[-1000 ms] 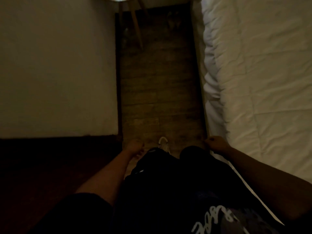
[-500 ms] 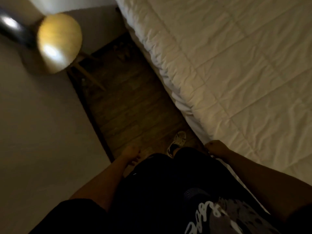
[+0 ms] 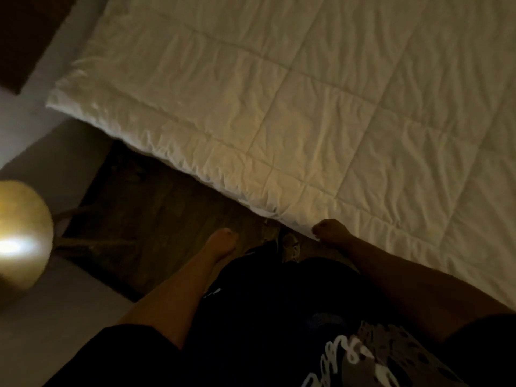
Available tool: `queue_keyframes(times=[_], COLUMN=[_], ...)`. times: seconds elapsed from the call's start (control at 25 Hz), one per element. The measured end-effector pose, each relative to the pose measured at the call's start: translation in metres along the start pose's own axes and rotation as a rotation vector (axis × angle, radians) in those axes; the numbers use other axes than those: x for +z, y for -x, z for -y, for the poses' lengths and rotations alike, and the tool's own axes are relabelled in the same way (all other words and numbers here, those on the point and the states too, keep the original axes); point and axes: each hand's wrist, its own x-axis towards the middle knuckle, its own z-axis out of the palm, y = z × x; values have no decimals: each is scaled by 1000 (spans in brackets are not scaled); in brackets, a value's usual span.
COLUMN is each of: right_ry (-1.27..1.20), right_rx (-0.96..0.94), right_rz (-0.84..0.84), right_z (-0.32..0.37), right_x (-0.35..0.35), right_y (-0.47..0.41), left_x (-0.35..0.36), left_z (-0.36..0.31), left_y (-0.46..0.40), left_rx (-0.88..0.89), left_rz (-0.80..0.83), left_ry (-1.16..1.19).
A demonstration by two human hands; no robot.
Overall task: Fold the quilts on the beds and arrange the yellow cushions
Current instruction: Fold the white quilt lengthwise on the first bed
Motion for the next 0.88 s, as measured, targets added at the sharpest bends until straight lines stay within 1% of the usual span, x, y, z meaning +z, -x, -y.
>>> queue_keyframes(times=[0.08,0.16,0.28,0.44,0.6,0.68,0.88], right_ry=[-41,-103,-308,-565,-758,-799,-944], right_rx=[13,58,127,224,318,335,411], right_rz=[-18,-65,-155,-233,-289,-307,-396], right_z=[-1,-3,-6,-18,-44,-60,-133], right_x=[-6,-13,-20,-24,-23,-20,-15], right_y=[-1,-2,-4,-14,-23,-26,-37], left_x=[-7,-15,-21,-14,21,44,127], left_z=[-27,-61,-107,-152,-193,-212,-262], left_y=[-22,-35,-46,-61,-77,-81,-78], left_rx=[84,152,253,313,435,497,684], left_rz=[60,102,143,199,240,255,299], left_ry=[-184,-265,-342,-511,-730,-832,-1026])
